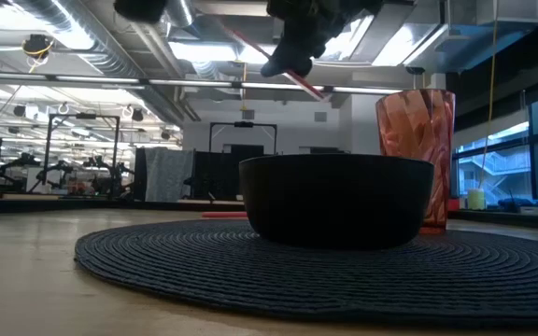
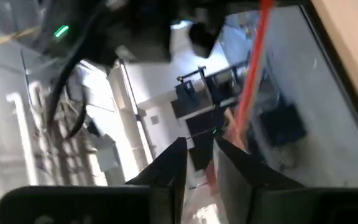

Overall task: Pick & Place Utensil
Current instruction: Put the orange straw into the brown cup

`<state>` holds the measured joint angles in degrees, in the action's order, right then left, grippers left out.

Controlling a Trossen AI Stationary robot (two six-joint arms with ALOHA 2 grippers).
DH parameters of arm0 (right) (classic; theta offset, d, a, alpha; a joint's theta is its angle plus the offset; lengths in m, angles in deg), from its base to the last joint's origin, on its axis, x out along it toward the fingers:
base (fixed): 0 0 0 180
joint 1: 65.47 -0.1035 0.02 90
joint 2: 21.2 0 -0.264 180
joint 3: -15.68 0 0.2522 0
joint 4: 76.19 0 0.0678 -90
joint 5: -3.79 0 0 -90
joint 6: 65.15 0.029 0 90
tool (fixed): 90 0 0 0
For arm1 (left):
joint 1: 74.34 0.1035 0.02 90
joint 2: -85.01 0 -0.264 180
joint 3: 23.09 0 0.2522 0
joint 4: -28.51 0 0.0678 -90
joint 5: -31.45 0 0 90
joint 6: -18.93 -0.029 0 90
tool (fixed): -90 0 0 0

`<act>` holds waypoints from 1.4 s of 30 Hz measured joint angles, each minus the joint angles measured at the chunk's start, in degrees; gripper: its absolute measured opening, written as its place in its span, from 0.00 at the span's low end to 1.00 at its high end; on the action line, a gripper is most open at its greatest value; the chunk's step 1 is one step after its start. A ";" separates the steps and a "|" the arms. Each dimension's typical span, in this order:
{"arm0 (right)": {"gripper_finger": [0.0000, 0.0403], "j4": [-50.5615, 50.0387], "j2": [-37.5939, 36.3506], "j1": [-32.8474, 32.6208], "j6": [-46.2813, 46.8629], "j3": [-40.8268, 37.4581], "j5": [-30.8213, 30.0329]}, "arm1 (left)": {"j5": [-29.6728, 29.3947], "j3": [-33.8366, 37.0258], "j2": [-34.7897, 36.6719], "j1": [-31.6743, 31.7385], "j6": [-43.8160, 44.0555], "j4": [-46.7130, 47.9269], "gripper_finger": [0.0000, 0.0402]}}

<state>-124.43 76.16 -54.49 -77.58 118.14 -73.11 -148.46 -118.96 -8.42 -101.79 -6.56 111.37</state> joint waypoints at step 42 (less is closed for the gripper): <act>0.00 44.09 -49.05 2.49 4.48 -51.47 4.68 | 77.38 24.41 29.92 7.52 -6.96 -71.51 0.00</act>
<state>-80.34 27.11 -52.00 -73.10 66.67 -68.42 -71.08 -94.55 21.51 -94.26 -13.53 39.86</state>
